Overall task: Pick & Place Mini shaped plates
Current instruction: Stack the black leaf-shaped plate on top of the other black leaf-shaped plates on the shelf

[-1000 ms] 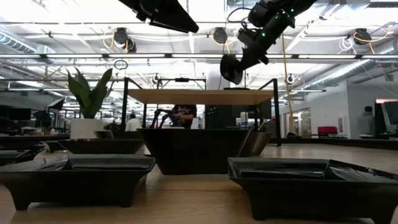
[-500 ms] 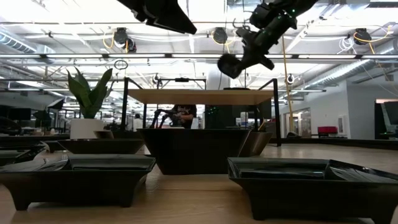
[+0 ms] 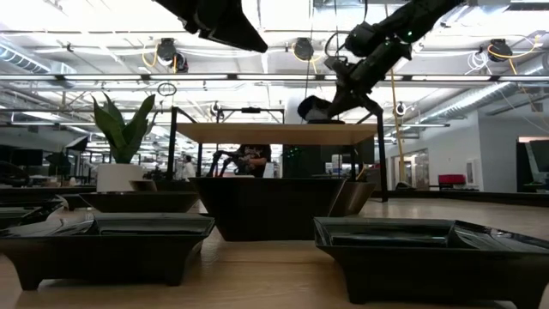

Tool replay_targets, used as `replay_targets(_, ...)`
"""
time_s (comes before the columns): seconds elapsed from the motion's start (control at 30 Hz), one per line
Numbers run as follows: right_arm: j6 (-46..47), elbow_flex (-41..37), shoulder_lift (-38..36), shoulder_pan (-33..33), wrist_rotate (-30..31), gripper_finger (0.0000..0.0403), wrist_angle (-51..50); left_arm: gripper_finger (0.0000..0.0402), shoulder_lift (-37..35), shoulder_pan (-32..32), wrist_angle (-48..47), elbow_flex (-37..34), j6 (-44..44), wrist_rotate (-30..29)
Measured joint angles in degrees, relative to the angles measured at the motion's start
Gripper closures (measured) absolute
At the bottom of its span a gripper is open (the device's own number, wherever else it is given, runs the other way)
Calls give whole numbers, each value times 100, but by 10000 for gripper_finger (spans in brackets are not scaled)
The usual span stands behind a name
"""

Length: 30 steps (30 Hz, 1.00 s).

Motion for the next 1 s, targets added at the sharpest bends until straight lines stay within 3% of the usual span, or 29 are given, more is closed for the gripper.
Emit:
replay_targets(0.2, -21, -515, -493, 52, 484, 383, 114, 133, 0, 0, -121, -2, 166, -3)
replay_targets(0.47, -85, -1718, -1516, 145, 476, 350, 1284, 133, 0, 92, -128, -2, 191, 9)
replay_targets(0.63, -871, -2279, -1987, 260, 473, 318, 2274, 133, 0, 186, -224, -2, 160, 50)
replay_targets(1.0, -2964, -2615, -1918, 807, 684, 308, 2168, 133, 0, 219, -248, -2, 68, 58)
